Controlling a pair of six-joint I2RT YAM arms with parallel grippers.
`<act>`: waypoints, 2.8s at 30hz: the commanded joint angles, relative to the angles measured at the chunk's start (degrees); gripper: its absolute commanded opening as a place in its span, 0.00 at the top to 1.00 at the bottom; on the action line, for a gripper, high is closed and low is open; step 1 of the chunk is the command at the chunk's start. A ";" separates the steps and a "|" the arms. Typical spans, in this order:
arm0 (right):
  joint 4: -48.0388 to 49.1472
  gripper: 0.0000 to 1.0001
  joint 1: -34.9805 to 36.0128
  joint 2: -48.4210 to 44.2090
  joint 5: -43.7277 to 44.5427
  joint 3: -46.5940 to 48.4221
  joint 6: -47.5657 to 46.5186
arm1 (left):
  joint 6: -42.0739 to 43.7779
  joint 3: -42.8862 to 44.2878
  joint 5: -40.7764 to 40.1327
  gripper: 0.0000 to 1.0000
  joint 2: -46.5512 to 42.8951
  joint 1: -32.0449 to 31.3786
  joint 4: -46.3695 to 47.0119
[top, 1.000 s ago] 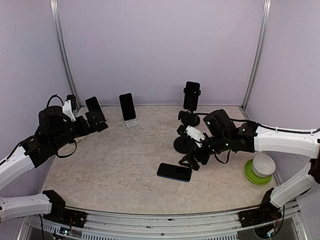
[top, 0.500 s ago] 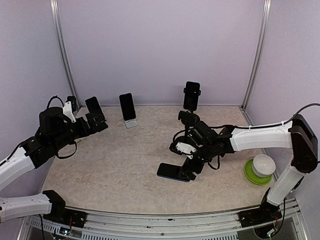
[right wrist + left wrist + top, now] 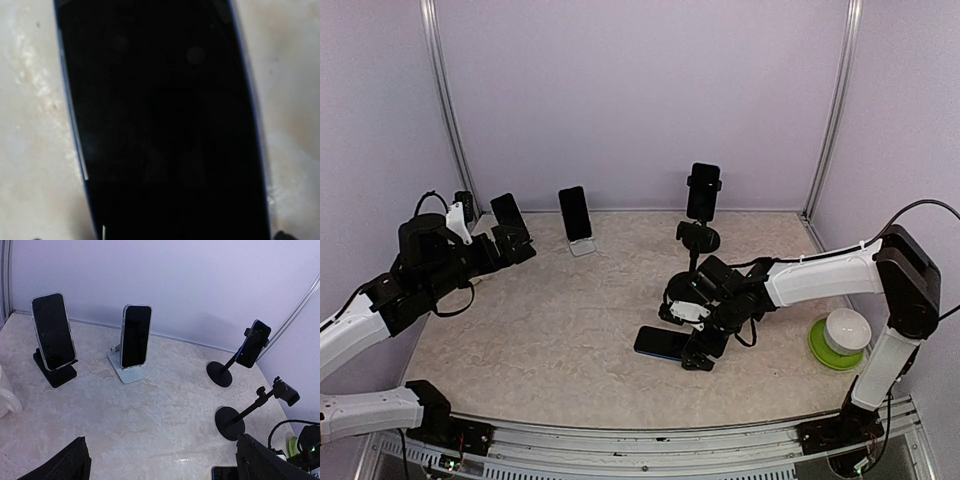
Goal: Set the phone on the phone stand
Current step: Pick up the phone at the center of the board.
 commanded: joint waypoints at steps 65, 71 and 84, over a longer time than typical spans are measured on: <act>7.58 0.57 5.77 -4.19 4.07 0.86 -8.88 | 0.68 -0.78 23.43 0.01 12.97 0.46 7.11; 7.33 0.56 6.26 -3.90 2.36 0.77 -9.24 | -0.11 -1.78 30.82 0.01 17.99 0.37 9.68; 1.08 0.54 6.46 3.19 -1.22 2.48 -6.23 | -0.17 -1.66 31.52 0.01 18.31 -0.26 9.95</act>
